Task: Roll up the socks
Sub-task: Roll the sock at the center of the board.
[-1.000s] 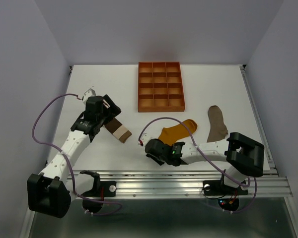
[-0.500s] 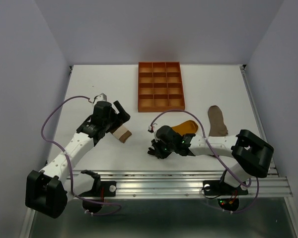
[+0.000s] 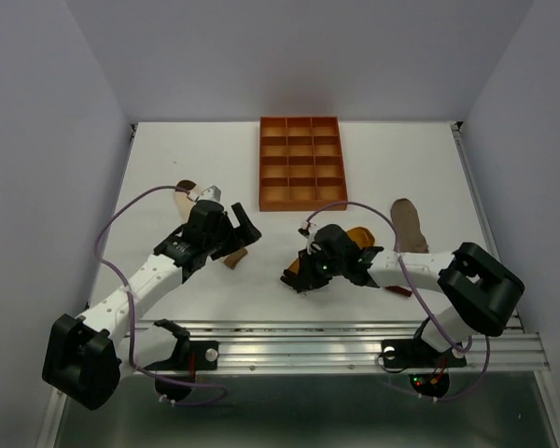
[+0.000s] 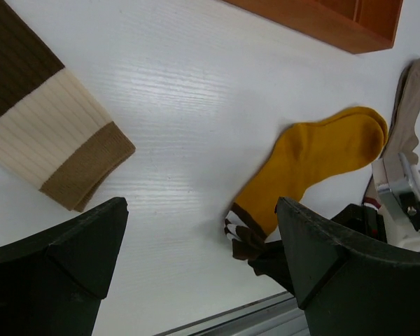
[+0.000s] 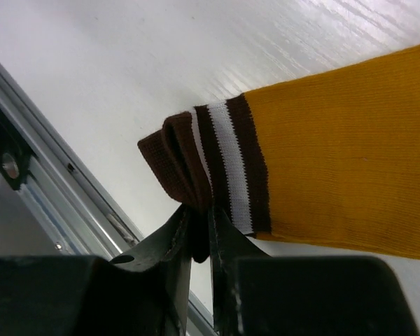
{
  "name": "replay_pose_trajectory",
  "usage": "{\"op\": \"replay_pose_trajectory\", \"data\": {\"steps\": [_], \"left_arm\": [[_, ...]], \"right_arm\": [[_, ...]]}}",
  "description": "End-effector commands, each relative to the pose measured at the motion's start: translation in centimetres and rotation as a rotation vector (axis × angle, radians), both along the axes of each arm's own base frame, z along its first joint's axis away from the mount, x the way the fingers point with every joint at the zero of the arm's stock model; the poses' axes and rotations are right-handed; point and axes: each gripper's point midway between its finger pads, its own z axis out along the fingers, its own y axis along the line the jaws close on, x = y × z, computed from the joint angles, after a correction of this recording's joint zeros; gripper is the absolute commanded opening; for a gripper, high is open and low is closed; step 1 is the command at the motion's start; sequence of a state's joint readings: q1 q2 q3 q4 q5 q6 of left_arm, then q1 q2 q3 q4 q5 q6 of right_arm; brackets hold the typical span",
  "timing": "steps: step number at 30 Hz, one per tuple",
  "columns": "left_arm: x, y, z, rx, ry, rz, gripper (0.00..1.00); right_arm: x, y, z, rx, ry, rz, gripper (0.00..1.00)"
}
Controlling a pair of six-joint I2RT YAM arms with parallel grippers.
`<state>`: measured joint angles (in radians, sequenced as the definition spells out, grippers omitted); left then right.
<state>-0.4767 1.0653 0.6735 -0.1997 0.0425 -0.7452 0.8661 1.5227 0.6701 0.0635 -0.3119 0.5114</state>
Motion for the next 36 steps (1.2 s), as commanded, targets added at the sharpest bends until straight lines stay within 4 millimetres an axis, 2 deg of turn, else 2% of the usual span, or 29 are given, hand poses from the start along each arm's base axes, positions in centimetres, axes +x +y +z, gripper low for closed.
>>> {"op": "replay_pose_trajectory", "data": {"steps": [1,5,12,22,30,36], "left_arm": [[-0.4,-1.7,1.3,-0.042,-0.064,-0.081,0.99],[-1.0,-2.6,1.4,-0.050,-0.078,-0.122,0.99],[-1.9,-3.9,1.4,-0.065,-0.085,-0.192,0.99],[-3.6,-4.9,-0.7,-0.068,-0.030,-0.260,0.99],[-4.3,-7.3,-1.1,-0.112,-0.041,-0.349,0.99],[-5.0,-9.0,-2.9,-0.105,-0.003,-0.420,0.98]], "right_arm": [[0.6,0.8,1.7,0.131,0.055,-0.038,0.10],[0.9,0.4,1.5,0.189,0.117,-0.067,0.10],[1.4,-0.6,-0.2,0.181,0.201,-0.132,0.10],[2.6,-3.2,-2.2,0.189,0.330,-0.296,0.09],[2.4,-4.5,-4.2,0.167,0.434,-0.376,0.09],[2.6,-5.2,-4.7,0.168,0.475,-0.405,0.09]]}}
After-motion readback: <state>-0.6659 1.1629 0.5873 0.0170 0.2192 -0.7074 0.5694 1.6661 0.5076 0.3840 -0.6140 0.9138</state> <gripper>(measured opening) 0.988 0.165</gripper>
